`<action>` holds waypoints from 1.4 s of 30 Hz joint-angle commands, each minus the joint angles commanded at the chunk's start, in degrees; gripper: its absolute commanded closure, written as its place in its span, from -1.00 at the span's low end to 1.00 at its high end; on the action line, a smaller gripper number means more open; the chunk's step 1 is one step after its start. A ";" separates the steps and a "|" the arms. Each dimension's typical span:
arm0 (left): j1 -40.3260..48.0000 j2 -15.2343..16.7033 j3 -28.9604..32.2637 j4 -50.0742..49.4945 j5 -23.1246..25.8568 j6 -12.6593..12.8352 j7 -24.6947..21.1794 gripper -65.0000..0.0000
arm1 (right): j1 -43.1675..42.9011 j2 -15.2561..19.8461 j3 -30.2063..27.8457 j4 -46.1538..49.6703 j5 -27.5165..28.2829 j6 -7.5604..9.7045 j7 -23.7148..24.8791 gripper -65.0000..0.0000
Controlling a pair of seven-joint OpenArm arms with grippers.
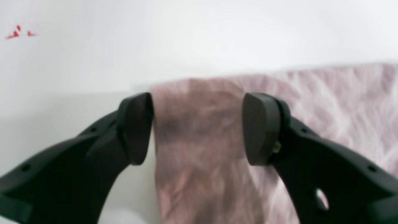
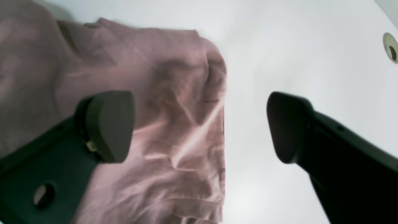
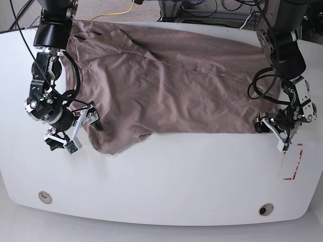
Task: Layout the t-shirt on the table in an organized manner, then fold the t-shirt properly
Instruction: 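Move the left gripper to the other hem corner and grasp it, then lift the hem with both grippers and fold it over toward the collar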
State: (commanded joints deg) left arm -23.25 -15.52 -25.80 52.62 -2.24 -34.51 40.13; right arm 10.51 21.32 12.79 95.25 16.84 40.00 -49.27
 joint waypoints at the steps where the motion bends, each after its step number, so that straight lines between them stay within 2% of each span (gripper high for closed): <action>1: 0.26 -0.35 0.00 -0.09 0.00 0.35 -0.18 -0.30 | 0.00 0.00 0.00 0.00 0.00 0.00 0.00 -1.00; 6: 0.44 -0.35 0.00 -0.26 0.00 0.00 -0.18 -0.29 | 0.00 0.00 0.00 0.00 -0.26 0.00 0.00 -1.00; 10: 0.44 -0.18 0.00 -0.26 0.00 -2.73 -0.09 -0.24 | 0.18 0.00 0.00 -0.09 -0.35 0.00 0.00 -1.00; 12: 0.44 -0.09 0.00 -0.26 0.00 -3.16 0.00 -0.09 | 0.44 -0.62 0.00 -0.62 -0.35 0.00 0.00 -1.00; 15: 0.44 0.00 0.00 -0.26 0.00 -3.16 0.00 0.33 | 1.67 -1.05 0.00 -4.66 -0.44 0.00 0.53 -1.00; 19: 0.44 0.44 0.00 -0.26 0.09 -3.16 0.00 0.59 | 3.34 -1.05 0.00 -11.25 -0.44 0.00 3.87 -1.00; 22: 0.44 0.62 0.00 -0.26 0.09 -3.16 0.09 0.65 | 5.27 -1.05 0.00 -15.65 -0.44 0.00 6.51 -1.00; 27: 1.85 0.62 0.00 0.09 0.09 -3.16 0.09 0.65 | 9.41 -1.05 0.00 -23.21 -0.35 0.00 7.47 -1.00; 30: 2.20 0.62 0.00 0.09 0.09 -3.16 0.09 0.66 | 11.78 -1.05 0.00 -28.22 -0.35 0.00 10.37 -1.00; 32: 2.29 0.62 0.00 0.09 0.09 -3.16 0.09 0.76 | 13.10 -1.05 -0.09 -31.74 -0.35 0.00 12.13 -1.00; 34: 2.29 0.62 0.00 0.09 0.09 -3.16 0.09 0.99 | 14.95 -1.05 -0.09 -34.81 -0.35 0.00 13.36 -1.00; 42: 3.52 0.62 0.00 0.09 0.09 -3.60 0.09 1.00 | 19.96 -1.49 -0.09 -46.95 -0.09 0.00 17.23 -1.00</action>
State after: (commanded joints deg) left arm -19.74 -14.90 -25.80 52.70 -2.15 -38.11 40.22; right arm 30.46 19.82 12.70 48.31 16.75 40.00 -32.04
